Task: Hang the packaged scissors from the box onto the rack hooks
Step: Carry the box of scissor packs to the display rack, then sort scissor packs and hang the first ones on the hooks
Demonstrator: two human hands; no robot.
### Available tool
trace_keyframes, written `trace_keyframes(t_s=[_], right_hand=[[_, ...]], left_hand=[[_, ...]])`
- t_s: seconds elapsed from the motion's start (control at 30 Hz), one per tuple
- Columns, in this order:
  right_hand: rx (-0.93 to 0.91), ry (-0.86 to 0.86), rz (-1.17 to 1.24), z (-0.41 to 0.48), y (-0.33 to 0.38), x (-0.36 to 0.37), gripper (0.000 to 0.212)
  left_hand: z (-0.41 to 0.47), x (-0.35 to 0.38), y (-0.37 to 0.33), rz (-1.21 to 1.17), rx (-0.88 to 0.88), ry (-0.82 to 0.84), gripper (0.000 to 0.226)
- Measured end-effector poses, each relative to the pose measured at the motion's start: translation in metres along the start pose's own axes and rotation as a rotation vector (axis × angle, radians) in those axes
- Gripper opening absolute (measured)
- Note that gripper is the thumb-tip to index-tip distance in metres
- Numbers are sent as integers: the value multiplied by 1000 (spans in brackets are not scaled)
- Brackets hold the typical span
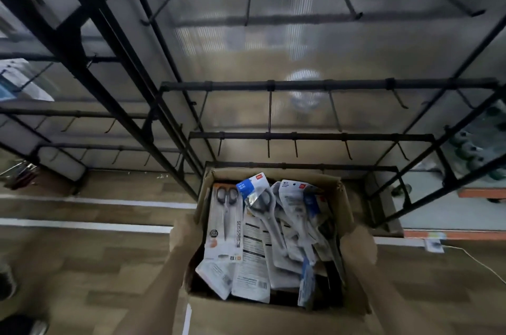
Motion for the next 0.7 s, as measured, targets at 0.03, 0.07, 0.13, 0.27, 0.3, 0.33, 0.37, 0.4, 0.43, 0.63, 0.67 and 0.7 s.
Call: trace_keyframes(t_s=[0.03,0.07,0.13,0.27,0.3,0.33,0.37,0.4,0.43,0.63,0.67,0.7], right_hand=[[7,12,-6,2,-2,5,28],[14,14,-11,6,-5,10,28],[7,2,-29,17,-9,21,29],[-13,-43,-54,28,-15,38,28],[-43,-55,-71,31,-16,44,28],[-59,-67,-75,32,-16,47,28],[-72,-89,-75,35,-15,52,28],[-85,-111,-80,37,-15,56,27],[-100,-133,-88,40,-12,61,26],[-76,-237,-9,42,-11,92,25],[-76,-248,7,42,-12,98,25],[-81,-260,19,42,-13,104,26]], left_hand=[[0,6,3,4,-15,15,28],[2,13,5,8,-25,30,29],[6,25,6,33,-17,27,29],[13,48,7,92,17,15,30],[16,53,8,116,33,12,30],[22,59,9,130,41,0,31],[28,64,11,122,45,-8,30],[34,68,14,106,43,-20,30],[41,73,18,101,50,-34,31],[67,92,36,-28,81,-90,27],[71,96,40,-35,73,-102,26],[75,101,44,-41,59,-115,27]])
Point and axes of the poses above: each hand's wrist, its own z-axis towards the middle knuckle, its own x-axis out of the palm, y = z × x, the point moved 1 cm from there along z, towards the middle knuckle, and after that the axes turned 6 degrees about z, right-handed, at the moved point
